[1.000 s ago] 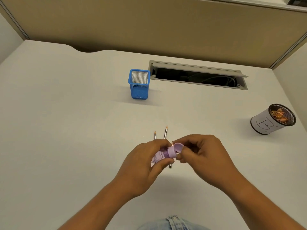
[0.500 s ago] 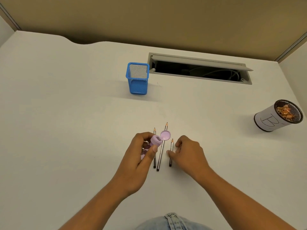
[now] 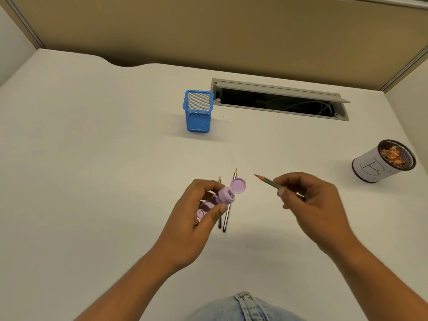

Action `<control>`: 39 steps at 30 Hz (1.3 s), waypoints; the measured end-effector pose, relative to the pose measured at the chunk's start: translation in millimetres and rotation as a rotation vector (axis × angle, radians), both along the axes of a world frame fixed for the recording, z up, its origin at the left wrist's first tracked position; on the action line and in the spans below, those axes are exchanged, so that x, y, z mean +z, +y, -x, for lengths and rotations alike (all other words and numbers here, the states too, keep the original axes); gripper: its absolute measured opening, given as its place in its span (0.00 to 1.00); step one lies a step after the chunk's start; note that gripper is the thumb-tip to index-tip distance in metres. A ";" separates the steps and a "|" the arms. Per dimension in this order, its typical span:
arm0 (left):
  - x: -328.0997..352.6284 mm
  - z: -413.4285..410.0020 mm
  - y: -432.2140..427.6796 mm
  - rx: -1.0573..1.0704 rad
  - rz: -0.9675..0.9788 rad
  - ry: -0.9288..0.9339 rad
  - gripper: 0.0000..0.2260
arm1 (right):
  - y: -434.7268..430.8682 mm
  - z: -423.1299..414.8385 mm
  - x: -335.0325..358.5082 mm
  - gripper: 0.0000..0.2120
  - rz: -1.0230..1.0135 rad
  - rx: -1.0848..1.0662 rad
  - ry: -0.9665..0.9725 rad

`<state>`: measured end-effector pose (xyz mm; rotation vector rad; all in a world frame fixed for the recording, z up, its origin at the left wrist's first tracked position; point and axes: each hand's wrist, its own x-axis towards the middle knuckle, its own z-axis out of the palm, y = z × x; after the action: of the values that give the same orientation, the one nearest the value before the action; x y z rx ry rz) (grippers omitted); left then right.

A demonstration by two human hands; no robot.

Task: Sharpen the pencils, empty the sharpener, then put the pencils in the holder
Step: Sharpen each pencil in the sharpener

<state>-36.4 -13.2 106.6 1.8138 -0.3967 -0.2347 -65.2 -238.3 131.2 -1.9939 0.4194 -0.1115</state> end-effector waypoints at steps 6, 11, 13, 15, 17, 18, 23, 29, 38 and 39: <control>10.4 11.6 -0.3 -0.039 -0.023 -0.077 0.08 | 11.1 34.7 35.9 0.11 0.117 0.202 -0.178; 16.0 20.8 1.8 -0.068 -0.028 -0.119 0.08 | 17.4 42.7 32.6 0.11 0.219 0.217 -0.245; 17.0 23.4 2.3 -0.073 -0.029 -0.135 0.09 | 19.4 45.4 33.5 0.11 0.232 0.221 -0.254; 18.6 25.4 2.7 -0.080 -0.031 -0.145 0.09 | 20.4 47.5 34.9 0.11 0.266 0.239 -0.265; 19.4 26.2 3.1 -0.097 -0.039 -0.164 0.09 | 20.2 48.6 36.3 0.11 0.314 0.275 -0.277; 19.8 27.2 3.7 -0.109 -0.051 -0.178 0.08 | 20.3 49.6 37.0 0.10 0.339 0.298 -0.286; 22.5 29.5 5.1 -0.187 -0.127 -0.210 0.09 | 20.0 50.5 41.0 0.08 0.501 0.432 -0.344; 26.9 37.7 5.2 -0.227 -0.131 -0.199 0.11 | 18.2 49.4 44.2 0.08 0.631 0.568 -0.257; 33.4 37.0 8.5 -0.207 -0.100 -0.253 0.07 | 17.6 50.2 47.2 0.10 0.847 0.634 -0.454; 34.0 37.2 9.2 -0.210 -0.107 -0.273 0.07 | 17.8 50.5 48.5 0.10 0.893 0.638 -0.468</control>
<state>-73.6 -4.0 140.6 1.9155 -0.7823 -0.1553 -115.7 -220.5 179.7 -2.7556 -0.6958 -0.4017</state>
